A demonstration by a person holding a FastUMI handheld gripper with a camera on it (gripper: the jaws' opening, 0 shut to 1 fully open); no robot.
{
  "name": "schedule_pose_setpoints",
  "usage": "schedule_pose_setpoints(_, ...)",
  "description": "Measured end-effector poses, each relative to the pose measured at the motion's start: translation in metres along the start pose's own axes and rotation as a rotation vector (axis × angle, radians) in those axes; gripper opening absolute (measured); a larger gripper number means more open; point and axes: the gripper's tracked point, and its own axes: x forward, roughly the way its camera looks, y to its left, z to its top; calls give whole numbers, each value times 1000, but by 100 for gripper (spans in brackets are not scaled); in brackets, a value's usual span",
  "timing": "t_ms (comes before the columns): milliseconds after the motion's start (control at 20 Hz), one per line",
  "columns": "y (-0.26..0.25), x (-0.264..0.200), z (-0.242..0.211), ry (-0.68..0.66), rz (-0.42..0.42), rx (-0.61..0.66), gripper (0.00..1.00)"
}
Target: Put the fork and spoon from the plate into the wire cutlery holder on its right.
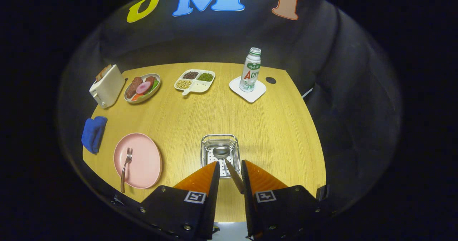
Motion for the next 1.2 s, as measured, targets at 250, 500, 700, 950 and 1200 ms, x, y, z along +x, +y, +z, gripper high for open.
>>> schedule_pose_setpoints(250,39,-27,12,-100,41,44,36)
schedule_pose_setpoints(500,110,-44,9,-142,139,36,36)
schedule_pose_setpoints(700,166,-39,-7,-111,225,22,36)
schedule_pose_setpoints(950,219,-23,-31,-67,279,-19,36)
schedule_pose_setpoints(1200,265,-5,-62,-2,321,-97,36)
